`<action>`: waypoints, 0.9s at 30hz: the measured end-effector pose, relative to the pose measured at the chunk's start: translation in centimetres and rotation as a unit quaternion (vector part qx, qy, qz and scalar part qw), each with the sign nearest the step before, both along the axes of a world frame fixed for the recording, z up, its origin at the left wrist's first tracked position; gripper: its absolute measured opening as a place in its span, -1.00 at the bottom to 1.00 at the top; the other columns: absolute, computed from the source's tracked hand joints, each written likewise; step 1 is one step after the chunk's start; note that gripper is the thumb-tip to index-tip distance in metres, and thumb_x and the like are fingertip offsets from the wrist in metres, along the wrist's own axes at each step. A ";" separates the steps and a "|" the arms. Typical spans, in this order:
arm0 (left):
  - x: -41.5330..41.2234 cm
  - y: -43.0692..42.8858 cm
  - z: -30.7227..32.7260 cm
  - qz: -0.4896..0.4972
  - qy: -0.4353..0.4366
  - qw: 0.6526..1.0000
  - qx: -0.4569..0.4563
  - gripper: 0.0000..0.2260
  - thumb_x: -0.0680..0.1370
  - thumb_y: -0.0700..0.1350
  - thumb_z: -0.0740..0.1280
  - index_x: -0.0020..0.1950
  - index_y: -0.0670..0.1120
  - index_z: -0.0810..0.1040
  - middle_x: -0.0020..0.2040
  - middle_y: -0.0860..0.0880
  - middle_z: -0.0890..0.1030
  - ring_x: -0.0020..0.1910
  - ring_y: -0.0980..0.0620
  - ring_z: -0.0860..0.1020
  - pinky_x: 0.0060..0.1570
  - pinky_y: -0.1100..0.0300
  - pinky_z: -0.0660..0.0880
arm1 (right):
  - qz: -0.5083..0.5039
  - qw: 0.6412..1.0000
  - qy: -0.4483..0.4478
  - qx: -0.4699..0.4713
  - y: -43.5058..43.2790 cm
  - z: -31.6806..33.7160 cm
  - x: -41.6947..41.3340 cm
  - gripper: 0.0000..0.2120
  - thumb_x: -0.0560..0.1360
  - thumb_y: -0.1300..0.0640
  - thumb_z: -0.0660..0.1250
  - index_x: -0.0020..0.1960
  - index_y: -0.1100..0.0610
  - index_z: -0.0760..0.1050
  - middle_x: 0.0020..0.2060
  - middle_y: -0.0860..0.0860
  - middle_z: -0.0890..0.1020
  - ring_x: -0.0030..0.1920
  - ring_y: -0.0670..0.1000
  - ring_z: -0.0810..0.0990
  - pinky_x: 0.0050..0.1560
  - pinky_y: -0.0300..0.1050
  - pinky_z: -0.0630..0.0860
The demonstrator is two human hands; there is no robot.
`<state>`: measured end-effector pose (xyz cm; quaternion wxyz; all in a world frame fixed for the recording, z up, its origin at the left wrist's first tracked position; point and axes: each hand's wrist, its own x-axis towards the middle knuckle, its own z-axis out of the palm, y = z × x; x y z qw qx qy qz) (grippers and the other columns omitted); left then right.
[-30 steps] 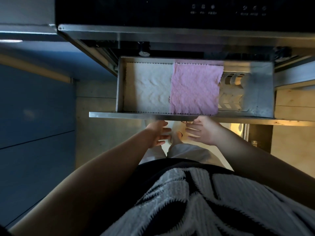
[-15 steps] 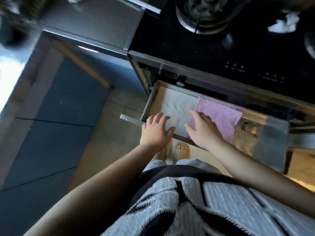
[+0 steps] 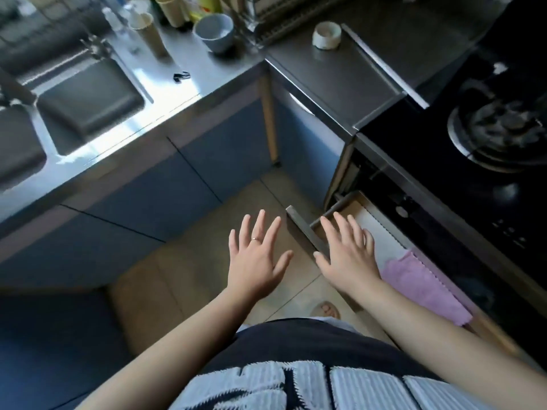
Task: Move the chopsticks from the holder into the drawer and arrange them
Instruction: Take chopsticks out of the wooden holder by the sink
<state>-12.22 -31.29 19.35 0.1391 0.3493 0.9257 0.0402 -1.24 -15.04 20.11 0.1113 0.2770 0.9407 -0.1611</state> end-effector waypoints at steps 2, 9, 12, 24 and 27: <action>-1.5 -2.8 0.2 0.036 0.003 0.999 0.006 -0.38 0.57 0.33 0.00 0.59 0.15 0.01 0.62 0.02 -0.07 0.58 -0.10 -0.16 0.48 -0.17 -0.13 | 0.026 1.000 0.008 0.008 -2.3 0.6 -2.5 -0.32 0.51 -0.14 0.17 0.54 -0.04 -0.01 0.56 0.04 0.03 0.55 0.13 -0.06 0.49 0.19 -0.03; -8.2 -16.4 1.7 0.155 -0.007 0.987 0.047 -0.38 0.58 0.31 0.02 0.59 0.13 -0.01 0.62 0.04 -0.03 0.58 -0.05 -0.14 0.49 -0.13 -0.12 | 0.131 0.991 0.018 0.030 -14.9 2.1 -12.5 -0.33 0.53 -0.14 0.14 0.55 -0.04 -0.04 0.56 0.02 0.00 0.55 0.13 -0.08 0.50 0.18 -0.06; -11.0 -24.0 2.4 0.202 -0.008 0.978 0.053 -0.38 0.58 0.31 0.02 0.59 0.13 0.00 0.61 0.05 -0.03 0.58 -0.04 -0.15 0.50 -0.13 -0.12 | 0.177 0.983 0.034 0.040 -21.5 2.5 -16.7 -0.34 0.54 -0.14 0.16 0.55 -0.03 -0.02 0.56 0.03 0.03 0.56 0.12 -0.05 0.50 0.19 -0.03; -17.9 -46.6 5.3 0.431 0.022 0.894 0.122 -0.39 0.58 0.28 0.10 0.58 0.13 0.05 0.61 0.04 0.02 0.57 -0.03 -0.12 0.49 -0.13 -0.13 | 0.383 0.918 0.083 0.056 -42.7 6.3 -31.8 -0.34 0.54 -0.17 0.15 0.55 -0.06 -0.02 0.57 0.03 0.05 0.57 0.12 -0.03 0.50 0.17 -0.04; -20.1 -50.3 5.7 0.475 0.042 0.868 0.138 -0.38 0.57 0.28 0.10 0.58 0.13 0.04 0.61 0.04 0.01 0.57 -0.01 -0.13 0.49 -0.12 -0.14 | 0.430 0.895 0.102 0.053 -46.7 7.0 -35.5 -0.34 0.53 -0.16 0.16 0.55 -0.06 0.00 0.56 0.05 0.08 0.56 0.14 -0.01 0.51 0.18 -0.03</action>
